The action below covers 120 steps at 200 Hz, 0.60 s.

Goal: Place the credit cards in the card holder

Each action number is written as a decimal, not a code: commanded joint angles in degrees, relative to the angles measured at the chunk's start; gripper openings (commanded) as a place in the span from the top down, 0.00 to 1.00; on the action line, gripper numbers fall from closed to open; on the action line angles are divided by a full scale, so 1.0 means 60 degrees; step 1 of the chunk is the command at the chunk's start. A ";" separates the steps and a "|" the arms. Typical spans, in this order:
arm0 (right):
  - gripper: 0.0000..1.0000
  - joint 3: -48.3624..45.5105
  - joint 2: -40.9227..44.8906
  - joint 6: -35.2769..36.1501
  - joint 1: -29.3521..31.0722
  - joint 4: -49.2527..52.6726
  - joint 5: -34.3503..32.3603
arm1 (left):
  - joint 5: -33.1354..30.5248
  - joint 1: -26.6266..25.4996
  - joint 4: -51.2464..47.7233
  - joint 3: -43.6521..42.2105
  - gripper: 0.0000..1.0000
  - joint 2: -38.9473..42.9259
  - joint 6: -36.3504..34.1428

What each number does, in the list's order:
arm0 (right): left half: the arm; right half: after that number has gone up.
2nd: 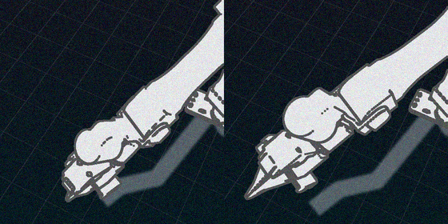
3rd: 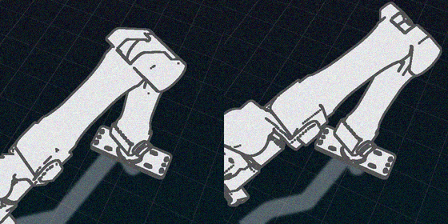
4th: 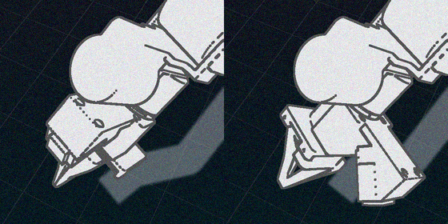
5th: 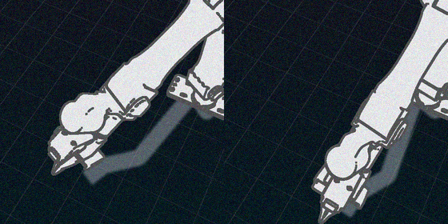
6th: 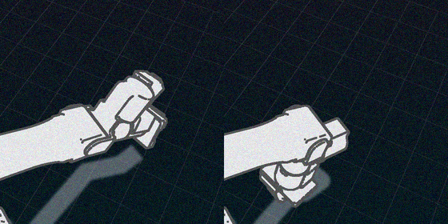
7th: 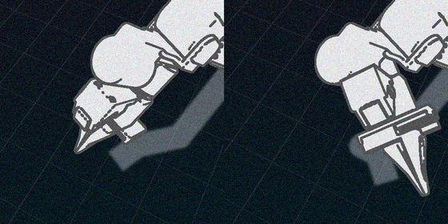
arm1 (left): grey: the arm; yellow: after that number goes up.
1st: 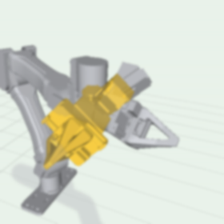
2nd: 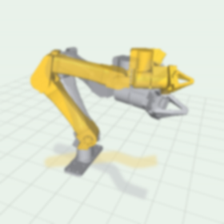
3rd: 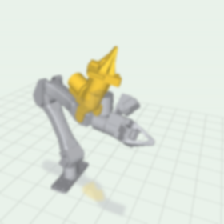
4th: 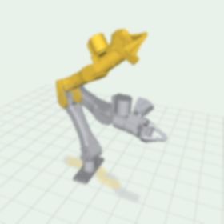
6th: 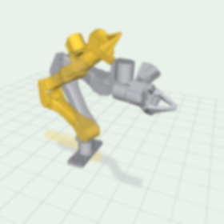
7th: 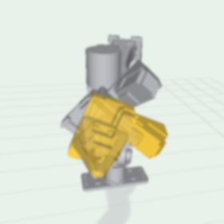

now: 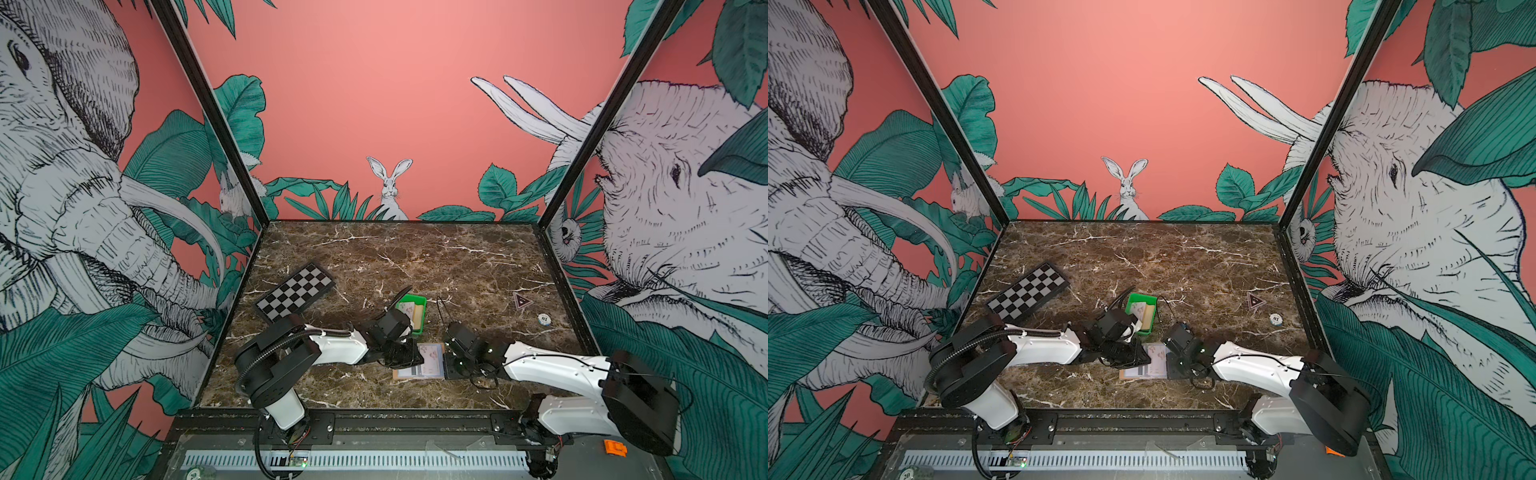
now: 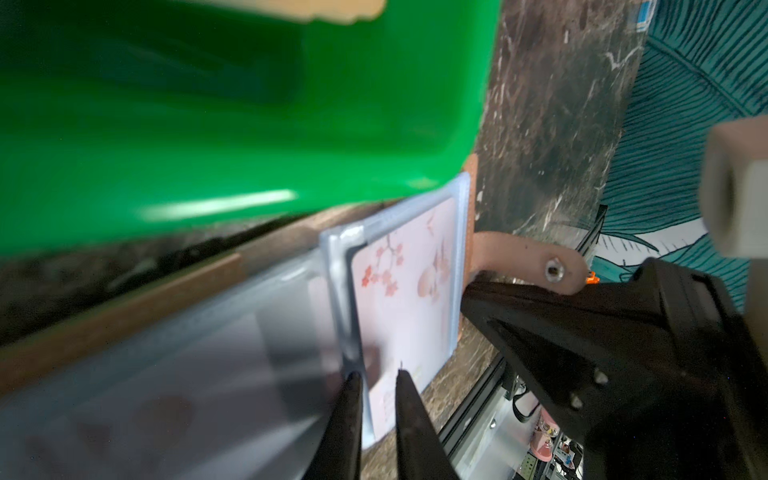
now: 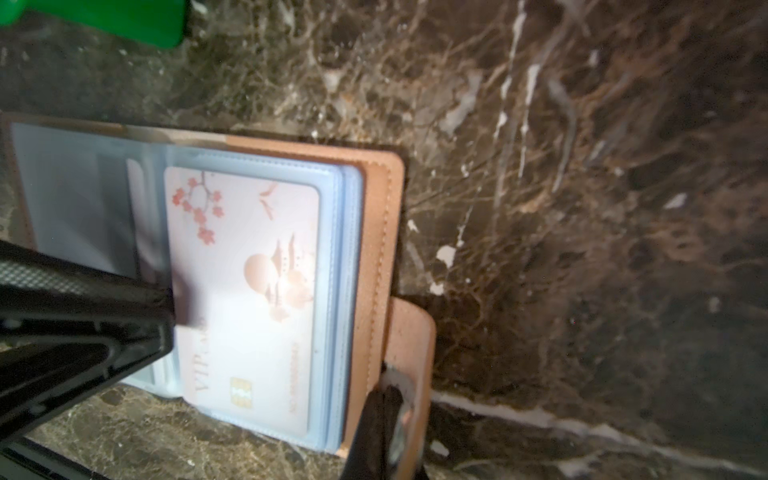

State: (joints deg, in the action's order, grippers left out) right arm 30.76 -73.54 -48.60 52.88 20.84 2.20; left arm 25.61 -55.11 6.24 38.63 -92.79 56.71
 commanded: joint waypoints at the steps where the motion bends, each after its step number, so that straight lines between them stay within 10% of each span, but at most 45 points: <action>1: 1.00 -0.0238 -0.0502 0.0014 0.0102 -0.0251 -0.0208 | -0.0559 -0.0028 -0.1404 0.0109 0.79 0.0868 -0.0543; 120: 1.00 -0.0102 -0.0621 0.0058 0.0178 -0.0287 -0.0206 | -0.1167 0.0718 -0.3301 -0.0696 0.59 0.2412 -0.1401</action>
State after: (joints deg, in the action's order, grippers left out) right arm 31.70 -74.30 -48.58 53.23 21.71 1.89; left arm 19.68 -51.40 -10.52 35.62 -79.29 50.24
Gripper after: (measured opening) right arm 0.050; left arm 0.395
